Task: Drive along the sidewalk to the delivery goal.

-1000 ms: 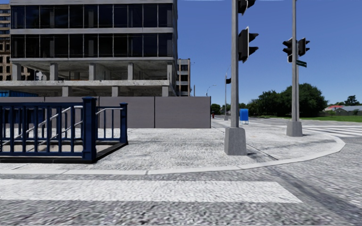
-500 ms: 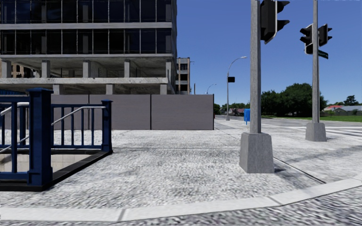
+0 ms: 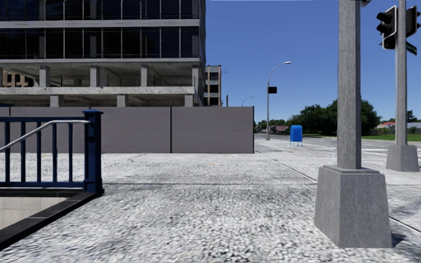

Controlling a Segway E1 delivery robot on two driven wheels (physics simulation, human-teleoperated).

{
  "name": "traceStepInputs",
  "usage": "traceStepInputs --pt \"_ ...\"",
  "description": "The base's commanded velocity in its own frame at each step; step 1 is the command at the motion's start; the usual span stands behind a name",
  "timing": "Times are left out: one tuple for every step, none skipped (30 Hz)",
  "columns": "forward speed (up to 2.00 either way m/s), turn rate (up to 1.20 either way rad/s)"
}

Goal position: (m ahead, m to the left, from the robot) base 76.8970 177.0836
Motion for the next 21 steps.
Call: traceStepInputs --pt "1.41 0.00" --pt "1.41 0.00" --pt "1.41 0.00" --pt "1.41 0.00" --pt "1.41 0.00" --pt "1.41 0.00" --pt "1.41 0.00" --pt "1.41 0.00" --pt "1.41 0.00" --pt "1.41 0.00" --pt "1.41 0.00" --pt "1.41 0.00" --pt "1.41 0.00" --pt "1.41 0.00" --pt "1.41 0.00" --pt "1.42 0.01" --pt "1.42 0.08" --pt "1.42 0.16" --pt "1.42 0.16" --pt "1.43 0.23" --pt "1.43 0.24"
